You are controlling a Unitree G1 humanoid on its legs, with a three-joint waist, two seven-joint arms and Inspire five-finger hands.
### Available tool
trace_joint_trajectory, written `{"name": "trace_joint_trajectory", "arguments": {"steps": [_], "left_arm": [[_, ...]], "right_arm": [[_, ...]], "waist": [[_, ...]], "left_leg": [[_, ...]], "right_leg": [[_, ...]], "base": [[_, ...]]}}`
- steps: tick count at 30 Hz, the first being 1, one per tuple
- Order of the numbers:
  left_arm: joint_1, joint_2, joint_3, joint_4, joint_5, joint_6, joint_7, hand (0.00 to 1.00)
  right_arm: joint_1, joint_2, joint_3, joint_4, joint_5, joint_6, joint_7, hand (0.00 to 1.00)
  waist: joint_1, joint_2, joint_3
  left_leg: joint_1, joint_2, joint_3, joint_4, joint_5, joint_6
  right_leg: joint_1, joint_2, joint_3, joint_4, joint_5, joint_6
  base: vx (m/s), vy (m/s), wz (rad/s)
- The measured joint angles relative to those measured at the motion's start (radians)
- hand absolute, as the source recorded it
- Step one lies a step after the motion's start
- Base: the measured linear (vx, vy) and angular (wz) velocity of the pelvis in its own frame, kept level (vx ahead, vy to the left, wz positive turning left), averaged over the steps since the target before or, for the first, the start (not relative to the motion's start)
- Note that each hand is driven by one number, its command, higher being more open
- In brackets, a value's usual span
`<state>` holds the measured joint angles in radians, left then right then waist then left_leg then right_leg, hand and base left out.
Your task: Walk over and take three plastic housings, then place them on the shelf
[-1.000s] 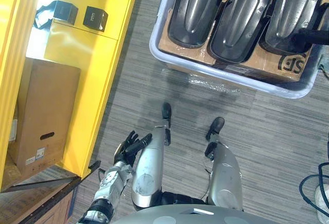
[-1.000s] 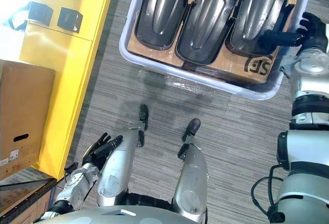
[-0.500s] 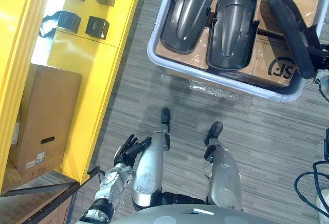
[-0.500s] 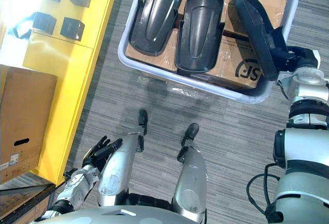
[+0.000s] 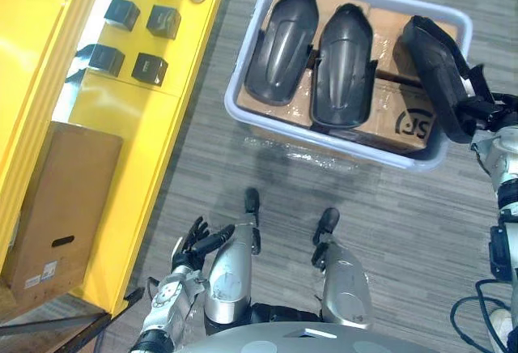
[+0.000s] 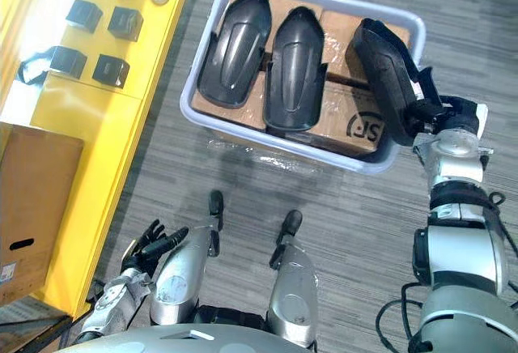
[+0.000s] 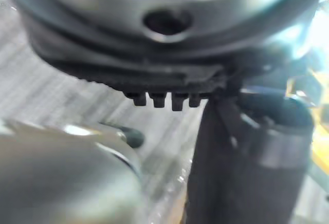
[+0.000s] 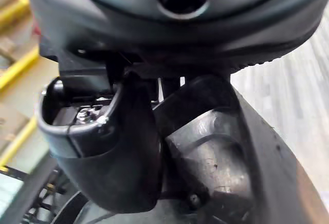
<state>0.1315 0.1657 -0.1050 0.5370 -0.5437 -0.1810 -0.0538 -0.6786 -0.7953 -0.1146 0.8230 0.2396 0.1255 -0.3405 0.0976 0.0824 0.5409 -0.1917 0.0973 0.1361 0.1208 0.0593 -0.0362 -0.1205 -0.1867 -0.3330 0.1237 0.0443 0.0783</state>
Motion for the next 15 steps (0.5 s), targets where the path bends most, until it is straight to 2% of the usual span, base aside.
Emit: {"name": "trace_joint_trajectory", "arguments": {"steps": [1,3,4,8,11,14,15], "left_arm": [[0.004,0.001,0.003,-0.07,-0.003,-0.002,0.002,1.0],[0.001,0.006,0.022,-0.22,-0.016,-0.016,0.008,1.0],[-0.008,0.009,0.026,-0.281,-0.034,-0.017,0.008,1.0],[-0.048,0.008,0.022,-0.409,-0.055,0.004,0.002,1.0],[-0.103,-0.001,0.019,-0.49,-0.145,0.07,-0.025,1.0],[-0.17,0.0,-0.009,-0.52,-0.246,0.142,-0.062,1.0],[-0.197,0.002,-0.026,-0.519,-0.28,0.168,-0.069,1.0]], "right_arm": [[0.029,0.019,-0.033,-0.063,-0.031,-0.017,-0.028,0.0],[0.094,0.113,-0.092,-0.214,-0.091,-0.06,-0.094,0.0],[0.144,0.164,-0.109,-0.287,-0.131,-0.077,-0.123,0.0],[0.261,0.302,-0.11,-0.439,-0.272,-0.094,-0.172,0.0],[0.299,0.354,-0.108,-0.488,-0.364,-0.096,-0.191,0.0],[0.3,0.363,-0.072,-0.489,-0.439,-0.103,-0.193,0.0],[0.3,0.365,-0.047,-0.489,-0.464,-0.124,-0.193,0.0]], "waist": [[-0.007,-0.005,-0.002],[-0.025,-0.036,-0.014],[-0.029,-0.058,-0.044],[-0.049,-0.116,-0.154],[-0.056,-0.122,-0.207],[-0.058,-0.108,-0.251],[-0.06,-0.103,-0.265]], "left_leg": [[0.017,0.0,0.001,-0.007,0.001,-0.001],[0.073,0.002,0.007,-0.035,0.004,-0.007],[0.09,0.002,0.01,-0.053,0.005,-0.01],[0.141,-0.004,0.025,-0.117,0.009,-0.016],[0.178,-0.013,0.03,-0.145,0.011,-0.018],[0.211,-0.019,0.051,-0.162,0.011,-0.018],[0.221,-0.02,0.054,-0.166,0.011,-0.018]], "right_leg": [[0.017,0.002,-0.001,-0.01,0.002,0.002],[0.072,0.01,-0.003,-0.041,0.004,0.004],[0.09,0.015,-0.004,-0.063,0.006,0.007],[0.133,0.016,-0.005,-0.114,0.012,0.015],[0.162,0.014,-0.017,-0.129,0.015,0.019],[0.192,0.01,-0.017,-0.145,0.021,0.029],[0.199,0.009,-0.017,-0.147,0.021,0.029]], "base": [[0.07,-0.001,0.01],[0.08,-0.015,-0.03],[0.09,-0.024,-0.07],[0.14,-0.013,-0.05],[0.12,0.001,0.03],[0.06,0.024,-0.04],[0.03,0.009,-0.05]]}}
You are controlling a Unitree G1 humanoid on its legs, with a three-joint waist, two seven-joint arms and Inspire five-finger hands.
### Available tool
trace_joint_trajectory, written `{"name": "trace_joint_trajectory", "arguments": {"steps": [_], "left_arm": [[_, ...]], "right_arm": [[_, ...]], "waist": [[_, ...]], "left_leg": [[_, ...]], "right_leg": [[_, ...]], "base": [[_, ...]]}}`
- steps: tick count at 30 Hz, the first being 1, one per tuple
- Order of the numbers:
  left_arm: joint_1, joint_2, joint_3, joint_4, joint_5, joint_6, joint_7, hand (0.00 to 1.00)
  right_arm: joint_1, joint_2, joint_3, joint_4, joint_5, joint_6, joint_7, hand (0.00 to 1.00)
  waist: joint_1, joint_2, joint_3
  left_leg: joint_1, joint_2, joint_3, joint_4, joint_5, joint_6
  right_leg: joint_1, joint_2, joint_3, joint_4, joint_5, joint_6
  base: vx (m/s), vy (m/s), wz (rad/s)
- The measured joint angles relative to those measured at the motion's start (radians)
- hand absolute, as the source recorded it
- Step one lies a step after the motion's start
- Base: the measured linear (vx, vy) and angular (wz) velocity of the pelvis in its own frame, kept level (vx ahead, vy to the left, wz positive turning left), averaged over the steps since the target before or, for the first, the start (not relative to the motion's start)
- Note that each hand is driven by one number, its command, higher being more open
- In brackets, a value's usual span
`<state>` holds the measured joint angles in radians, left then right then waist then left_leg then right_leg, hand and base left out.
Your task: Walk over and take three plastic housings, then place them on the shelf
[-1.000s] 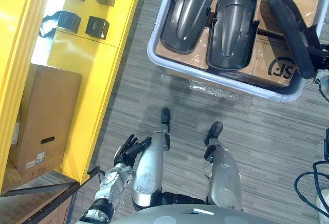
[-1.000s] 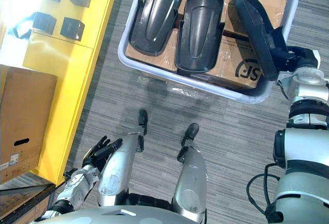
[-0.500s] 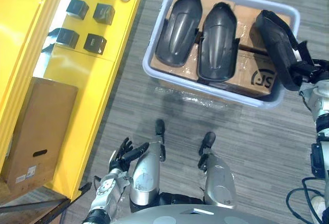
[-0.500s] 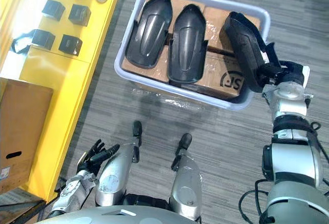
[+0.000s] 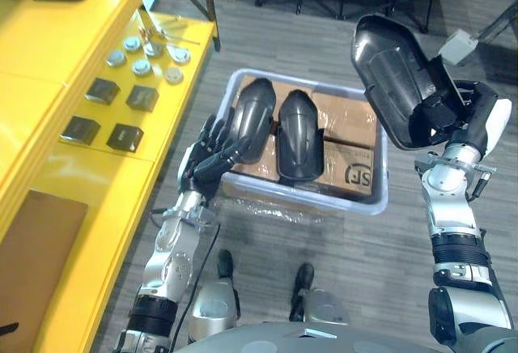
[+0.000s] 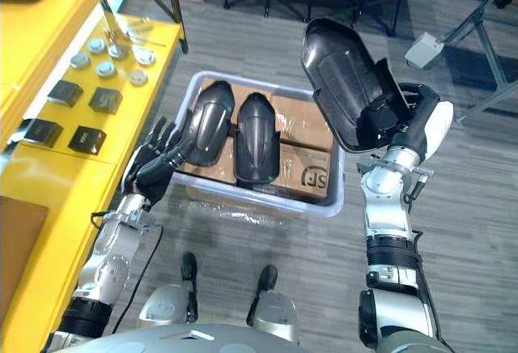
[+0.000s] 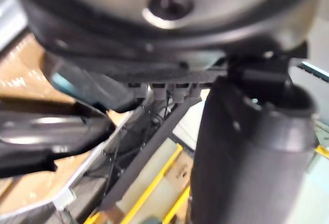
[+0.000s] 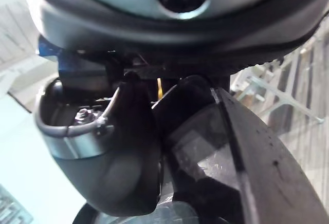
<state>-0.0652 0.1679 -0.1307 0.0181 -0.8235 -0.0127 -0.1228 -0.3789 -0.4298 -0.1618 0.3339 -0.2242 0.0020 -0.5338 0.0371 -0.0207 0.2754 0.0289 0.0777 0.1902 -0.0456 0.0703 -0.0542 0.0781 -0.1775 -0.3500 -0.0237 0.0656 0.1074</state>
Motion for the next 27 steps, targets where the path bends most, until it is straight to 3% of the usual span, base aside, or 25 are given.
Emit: {"name": "trace_joint_trajectory", "arguments": {"steps": [6,9,13,22,27], "left_arm": [[-0.106,0.007,-0.121,0.037,-0.078,0.103,-0.007,1.0],[-0.14,0.005,-0.18,0.074,-0.078,0.124,0.013,1.0],[-0.143,-0.012,-0.214,0.104,-0.078,0.124,0.077,1.0],[-0.143,-0.01,-0.234,0.134,-0.089,0.116,0.108,1.0],[-0.14,0.012,-0.262,0.136,-0.234,0.102,0.083,1.0]], "right_arm": [[-0.001,0.007,0.115,-0.109,-0.047,-0.129,0.0,0.0],[-0.002,0.015,0.143,-0.158,-0.046,-0.207,0.0,0.0],[0.004,0.054,0.184,-0.172,-0.047,-0.273,-0.002,0.0],[0.098,0.087,0.282,-0.171,-0.088,-0.363,0.045,0.0],[0.138,0.132,0.28,-0.126,-0.085,-0.381,0.015,0.0]], "waist": [[-0.019,0.015,-0.044],[-0.042,0.013,-0.074],[-0.049,0.014,-0.106],[-0.041,0.005,-0.122],[-0.042,-0.002,-0.135]], "left_leg": [[0.048,0.001,0.038,-0.034,0.004,-0.003],[0.053,0.003,0.042,-0.036,0.004,-0.003],[0.065,0.004,0.049,-0.038,0.004,-0.003],[0.065,0.002,0.04,-0.043,0.009,0.003],[0.058,0.001,0.038,-0.043,0.013,0.002]], "right_leg": [[0.016,0.002,0.029,-0.011,0.003,0.002],[0.021,0.001,0.032,-0.017,0.003,0.001],[0.035,0.005,0.036,-0.032,0.007,-0.004],[0.045,0.006,0.024,-0.041,0.018,-0.008],[0.045,0.006,0.02,-0.053,0.026,-0.008]], "base": [[0.01,0.002,-0.16],[-0.01,-0.003,-0.07],[-0.04,-0.016,-0.06],[-0.04,0.001,0.03],[0.0,0.001,0.01]]}}
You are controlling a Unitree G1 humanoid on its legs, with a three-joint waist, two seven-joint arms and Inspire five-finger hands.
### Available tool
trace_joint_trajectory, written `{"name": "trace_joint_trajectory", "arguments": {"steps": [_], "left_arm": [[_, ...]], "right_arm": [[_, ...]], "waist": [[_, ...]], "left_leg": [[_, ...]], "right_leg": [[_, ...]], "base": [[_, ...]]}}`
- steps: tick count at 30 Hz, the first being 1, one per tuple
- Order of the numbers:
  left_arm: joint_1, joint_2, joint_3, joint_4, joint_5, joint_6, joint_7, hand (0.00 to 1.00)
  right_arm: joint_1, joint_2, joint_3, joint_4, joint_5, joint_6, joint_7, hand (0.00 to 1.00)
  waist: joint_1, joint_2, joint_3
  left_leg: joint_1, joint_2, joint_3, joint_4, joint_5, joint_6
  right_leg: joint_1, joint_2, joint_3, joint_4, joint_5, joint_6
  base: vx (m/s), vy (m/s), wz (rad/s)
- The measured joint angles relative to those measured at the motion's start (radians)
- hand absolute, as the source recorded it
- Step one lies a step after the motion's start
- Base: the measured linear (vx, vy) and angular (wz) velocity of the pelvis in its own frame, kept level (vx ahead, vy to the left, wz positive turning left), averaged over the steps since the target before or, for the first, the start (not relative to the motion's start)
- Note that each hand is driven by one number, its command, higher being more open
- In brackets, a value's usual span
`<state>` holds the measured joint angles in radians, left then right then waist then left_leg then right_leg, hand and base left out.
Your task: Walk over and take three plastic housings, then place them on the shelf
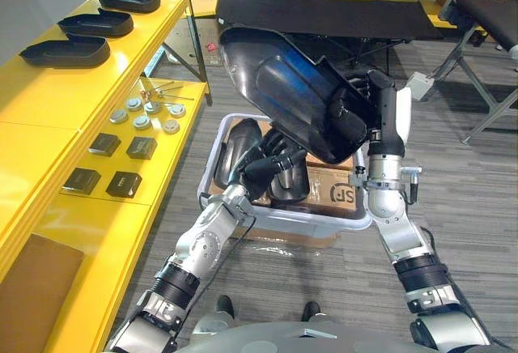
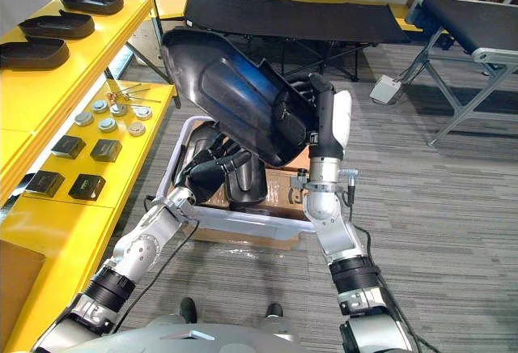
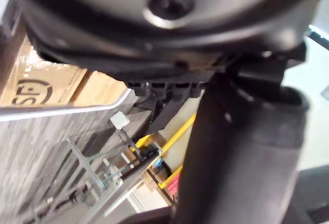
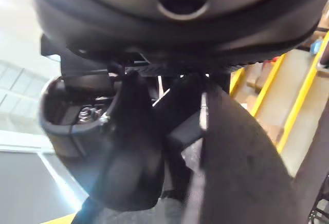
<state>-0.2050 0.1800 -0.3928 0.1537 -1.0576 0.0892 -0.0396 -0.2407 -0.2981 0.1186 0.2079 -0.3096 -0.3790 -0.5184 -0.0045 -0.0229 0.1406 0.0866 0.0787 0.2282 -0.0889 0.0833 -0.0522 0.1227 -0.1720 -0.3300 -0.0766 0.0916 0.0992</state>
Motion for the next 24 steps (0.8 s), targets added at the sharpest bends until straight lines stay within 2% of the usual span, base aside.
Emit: {"name": "trace_joint_trajectory", "arguments": {"steps": [3,5,9,17,22,23,24], "left_arm": [[0.0,-0.007,-0.009,0.0,-0.135,0.0,-0.07,1.0],[-0.001,-0.015,0.0,-0.002,-0.223,-0.005,-0.087,1.0],[-0.002,-0.022,0.037,-0.007,-0.315,-0.021,-0.097,1.0],[-0.002,-0.023,0.04,-0.007,-0.314,0.043,-0.132,1.0],[-0.002,-0.023,0.031,-0.009,-0.194,0.063,-0.129,1.0],[-0.002,-0.023,0.026,-0.014,-0.155,0.063,-0.122,0.0],[-0.002,-0.023,0.019,-0.027,-0.122,0.065,-0.109,0.0]], "right_arm": [[0.026,0.002,0.003,0.036,0.002,-0.013,-0.019,0.0],[0.064,0.001,0.019,0.052,-0.004,-0.046,-0.023,0.0],[0.126,0.026,0.059,0.122,-0.037,-0.065,-0.022,0.0],[0.134,0.036,0.094,0.124,-0.039,-0.118,-0.037,0.0],[0.151,0.035,0.109,0.124,-0.036,-0.118,-0.043,0.0],[0.152,0.034,0.109,0.124,-0.035,-0.118,-0.045,0.0],[0.152,0.032,0.109,0.124,-0.025,-0.118,-0.045,0.0]], "waist": [[-0.002,-0.008,-0.007],[-0.003,-0.013,-0.02],[-0.001,-0.022,-0.039],[0.001,-0.032,-0.048],[0.001,-0.033,-0.049],[0.001,-0.034,-0.05],[0.002,-0.034,-0.05]], "left_leg": [[-0.003,0.0,-0.003,0.0,0.001,-0.002],[-0.008,0.001,-0.005,0.0,0.005,-0.003],[-0.009,0.0,-0.012,0.0,0.006,-0.003],[-0.01,0.001,-0.015,0.0,0.007,-0.002],[-0.009,0.001,-0.015,0.0,0.008,-0.001],[-0.009,0.001,-0.015,0.0,0.008,-0.001],[-0.009,0.001,-0.015,0.0,0.008,-0.001]], "right_leg": [[0.0,0.0,-0.006,0.0,0.0,0.0],[-0.003,0.001,-0.009,-0.001,0.0,0.0],[-0.001,0.0,-0.015,-0.001,0.0,0.0],[0.001,0.0,-0.019,-0.001,0.0,0.0],[0.001,0.0,-0.019,-0.001,0.0,0.0],[0.001,0.0,-0.019,-0.001,0.0,0.0],[0.001,0.0,-0.019,-0.001,0.001,0.0]], "base": [[0.01,0.001,0.03],[0.01,-0.001,0.02],[0.0,0.001,0.04],[0.0,0.002,0.01],[0.0,0.0,0.0],[0.0,0.0,0.0],[0.0,0.0,0.0]]}}
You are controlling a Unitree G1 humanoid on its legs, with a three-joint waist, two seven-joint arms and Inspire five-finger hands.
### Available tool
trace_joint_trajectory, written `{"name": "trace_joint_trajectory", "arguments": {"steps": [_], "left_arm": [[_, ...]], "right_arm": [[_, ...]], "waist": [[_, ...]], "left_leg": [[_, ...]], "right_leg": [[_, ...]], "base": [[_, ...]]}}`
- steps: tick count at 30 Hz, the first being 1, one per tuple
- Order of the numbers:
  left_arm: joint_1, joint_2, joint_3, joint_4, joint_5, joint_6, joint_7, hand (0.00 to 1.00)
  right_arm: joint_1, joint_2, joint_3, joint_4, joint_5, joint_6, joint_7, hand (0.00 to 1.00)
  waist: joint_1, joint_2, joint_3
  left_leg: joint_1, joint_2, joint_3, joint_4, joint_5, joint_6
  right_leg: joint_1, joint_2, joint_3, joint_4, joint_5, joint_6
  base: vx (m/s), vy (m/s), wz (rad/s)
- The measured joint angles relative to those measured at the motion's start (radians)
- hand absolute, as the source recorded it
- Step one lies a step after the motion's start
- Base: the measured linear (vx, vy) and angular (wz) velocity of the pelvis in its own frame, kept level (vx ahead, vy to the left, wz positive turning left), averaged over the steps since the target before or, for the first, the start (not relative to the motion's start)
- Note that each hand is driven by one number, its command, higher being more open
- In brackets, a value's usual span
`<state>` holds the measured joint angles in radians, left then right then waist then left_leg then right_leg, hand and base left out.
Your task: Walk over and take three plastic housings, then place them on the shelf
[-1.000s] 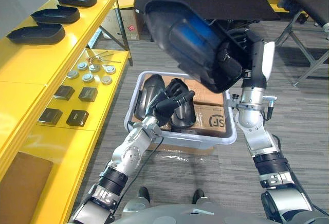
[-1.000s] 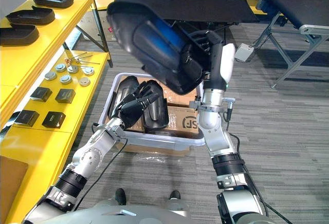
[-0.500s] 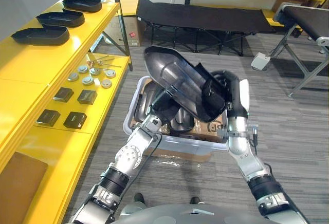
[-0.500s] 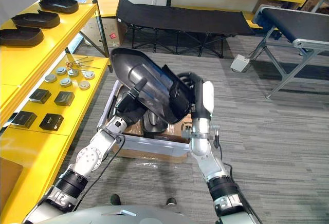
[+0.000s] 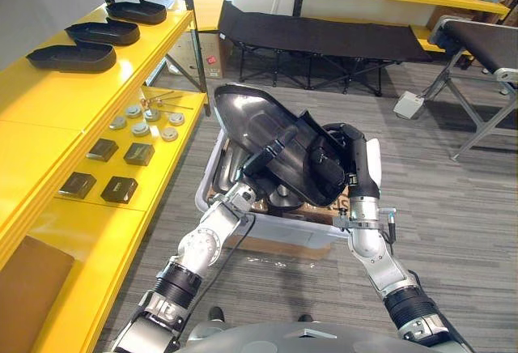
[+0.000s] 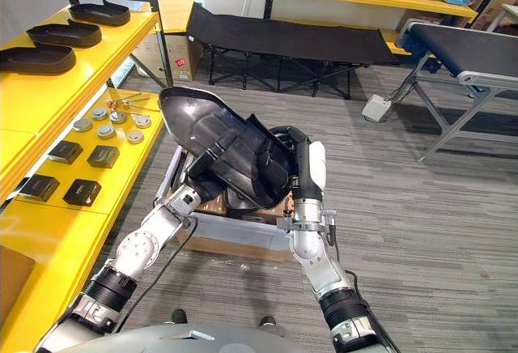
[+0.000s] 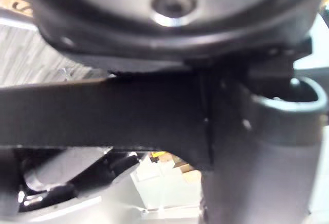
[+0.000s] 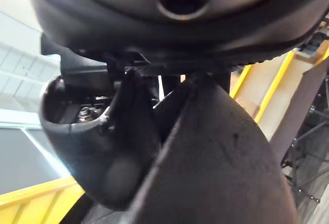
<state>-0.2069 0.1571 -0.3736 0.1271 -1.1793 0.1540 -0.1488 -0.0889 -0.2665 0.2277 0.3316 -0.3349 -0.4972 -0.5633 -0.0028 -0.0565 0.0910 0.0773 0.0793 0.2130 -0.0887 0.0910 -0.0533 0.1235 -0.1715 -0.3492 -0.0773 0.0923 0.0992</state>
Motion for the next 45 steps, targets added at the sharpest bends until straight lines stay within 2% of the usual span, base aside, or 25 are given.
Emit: {"name": "trace_joint_trajectory", "arguments": {"steps": [7,10,14,22,26,27,31,36,41,43,45], "left_arm": [[0.0,0.0,-0.012,-0.032,0.137,-0.006,0.046,0.0],[0.0,0.001,0.0,-0.027,0.174,-0.031,0.104,0.0],[0.0,0.002,0.014,-0.026,0.199,-0.076,0.139,0.0],[0.002,0.003,0.005,-0.029,0.244,-0.139,0.144,0.0],[0.044,-0.006,0.012,-0.066,0.254,-0.19,0.183,0.0],[0.057,-0.011,0.014,-0.075,0.267,-0.203,0.189,0.0],[0.102,-0.047,0.033,-0.098,0.291,-0.247,0.207,0.0],[0.103,-0.076,0.088,-0.103,0.517,-0.309,0.253,0.0],[0.134,-0.079,0.123,-0.157,0.876,-0.333,0.39,0.0],[0.147,-0.078,0.185,-0.156,1.021,-0.331,0.492,0.0],[0.165,-0.076,0.251,-0.157,1.104,-0.331,0.554,0.0]], "right_arm": [[0.0,-0.005,0.004,-0.001,0.077,-0.005,0.031,0.0],[0.001,-0.004,0.007,-0.023,0.076,-0.037,0.029,0.0],[0.0,-0.007,0.022,-0.079,0.065,-0.07,0.023,0.0],[-0.005,-0.008,0.03,-0.082,0.066,-0.069,0.006,0.0],[-0.008,-0.008,0.051,-0.099,0.06,-0.069,0.0,0.0],[-0.008,-0.007,0.053,-0.102,0.045,-0.068,-0.006,1.0],[-0.01,0.0,0.064,-0.107,0.024,-0.068,-0.012,1.0],[-0.004,0.007,0.119,-0.107,0.025,-0.048,0.014,1.0],[0.008,0.041,0.149,-0.113,0.027,-0.034,0.011,1.0],[0.046,0.048,0.153,-0.162,0.03,-0.032,0.007,1.0],[0.073,0.048,0.149,-0.189,0.05,-0.031,0.002,1.0]], "waist": [[0.0,0.0,-0.003],[-0.001,0.0,-0.004],[0.0,0.001,-0.004],[0.01,0.009,-0.017],[0.005,0.022,-0.026],[0.003,0.024,-0.027],[0.005,0.036,-0.035],[0.004,0.043,-0.039],[0.006,0.044,-0.039],[0.004,0.044,-0.039],[0.001,0.045,-0.04]], "left_leg": [[0.0,0.0,0.0,0.0,0.0,0.0],[0.001,0.001,0.001,0.001,0.0,0.0],[0.002,0.001,0.004,0.001,0.0,0.0],[0.002,0.001,0.011,0.003,0.0,0.0],[0.001,0.0,0.018,0.001,-0.001,-0.001],[0.001,0.0,0.018,0.001,-0.001,-0.002],[0.001,0.002,0.017,0.001,-0.001,-0.004],[0.001,0.003,0.01,0.0,0.0,-0.006],[0.0,0.003,0.003,0.0,0.0,-0.006],[-0.002,0.003,0.002,0.0,-0.001,-0.008],[-0.002,0.003,0.002,0.0,-0.002,-0.008]], "right_leg": [[0.0,0.001,0.001,0.0,0.001,0.0],[0.0,0.001,0.003,0.0,0.002,-0.001],[-0.001,0.002,0.007,-0.001,0.004,-0.002],[-0.007,0.003,0.016,-0.001,0.007,-0.003],[-0.014,0.01,0.023,-0.001,0.007,-0.003],[-0.014,0.011,0.023,-0.001,0.007,-0.004],[-0.014,0.017,0.021,-0.001,0.004,-0.008],[-0.014,0.017,0.012,-0.001,0.001,-0.011],[-0.014,0.017,0.004,-0.001,-0.006,-0.018],[-0.014,0.018,0.003,-0.001,-0.006,-0.018],[-0.014,0.017,0.003,-0.001,-0.007,-0.018]], "base": [[0.0,0.0,0.0],[0.0,0.0,0.0],[0.0,0.0,0.0],[0.0,0.0,-0.02],[0.0,0.001,-0.06],[0.0,0.0,0.0],[0.0,0.0,0.0],[0.0,0.0,0.02],[0.0,0.0,0.03],[0.0,0.0,0.0],[0.0,0.0,0.0]]}}
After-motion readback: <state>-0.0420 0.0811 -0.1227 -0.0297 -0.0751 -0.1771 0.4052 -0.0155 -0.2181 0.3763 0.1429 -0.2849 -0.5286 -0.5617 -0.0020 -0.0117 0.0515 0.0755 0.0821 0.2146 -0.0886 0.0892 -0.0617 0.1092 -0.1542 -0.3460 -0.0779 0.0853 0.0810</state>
